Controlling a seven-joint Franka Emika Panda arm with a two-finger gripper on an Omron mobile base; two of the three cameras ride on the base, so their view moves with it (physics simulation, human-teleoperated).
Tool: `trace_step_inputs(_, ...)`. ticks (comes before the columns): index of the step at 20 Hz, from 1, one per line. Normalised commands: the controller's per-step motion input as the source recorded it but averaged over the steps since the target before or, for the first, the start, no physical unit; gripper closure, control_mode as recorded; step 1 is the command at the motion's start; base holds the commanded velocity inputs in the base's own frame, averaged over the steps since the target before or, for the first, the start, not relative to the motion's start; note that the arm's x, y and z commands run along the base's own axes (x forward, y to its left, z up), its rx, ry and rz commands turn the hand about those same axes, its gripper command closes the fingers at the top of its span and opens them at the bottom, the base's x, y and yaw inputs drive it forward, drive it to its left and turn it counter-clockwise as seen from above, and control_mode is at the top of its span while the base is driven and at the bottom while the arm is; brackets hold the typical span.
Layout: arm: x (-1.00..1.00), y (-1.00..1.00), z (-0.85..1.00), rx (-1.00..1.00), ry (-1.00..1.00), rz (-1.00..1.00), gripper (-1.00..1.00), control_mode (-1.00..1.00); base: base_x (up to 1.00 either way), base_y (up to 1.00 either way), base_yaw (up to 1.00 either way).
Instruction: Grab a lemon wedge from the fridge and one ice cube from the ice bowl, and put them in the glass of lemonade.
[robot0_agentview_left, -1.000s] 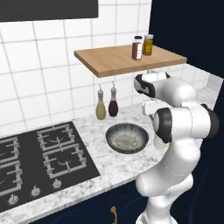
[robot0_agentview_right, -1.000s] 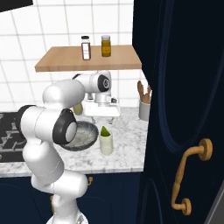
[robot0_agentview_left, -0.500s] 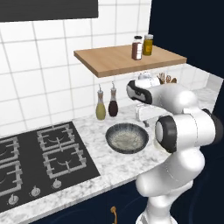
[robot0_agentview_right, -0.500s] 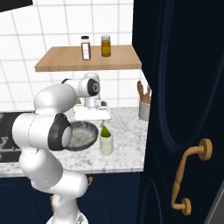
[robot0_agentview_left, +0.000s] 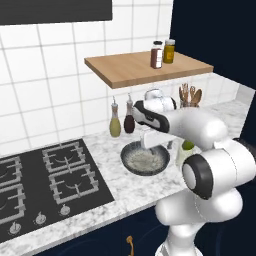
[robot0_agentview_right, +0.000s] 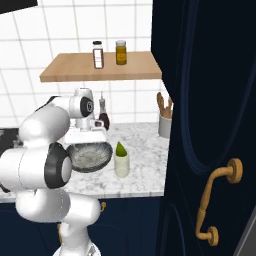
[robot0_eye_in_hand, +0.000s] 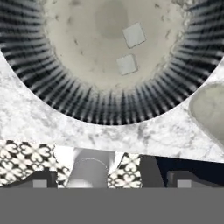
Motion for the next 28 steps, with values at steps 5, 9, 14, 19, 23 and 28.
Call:
trace_step_inputs(5,-0.67,-0.4,0.0,0.14,-0.5,0.0,-1.0,-1.0,0.0,0.0,0.0)
trace_step_inputs(9,0.09,-0.64,0.2,0.19,-0.07,-0.06,-1.0,-1.0,0.0,0.0,0.0)
trace_step_inputs(14,0.32,-0.59,0.47,0.2,-0.06,-0.05,-1.0,-1.0,0.0,0.0,0.0)
trace_step_inputs(19,0.23,-0.3,0.31,0.11,-0.07,-0.01,-1.0,-1.0,0.0,0.0,0.0)
trace_step_inputs(23,0.45,-0.32,-0.09,0.0,-0.09,0.0,-1.0,-1.0,0.0,0.0,0.0)
trace_step_inputs(28,0.34,-0.27,-0.13,0.0,-0.08,0.0,-1.0,-1.0,0.0,0.0,0.0)
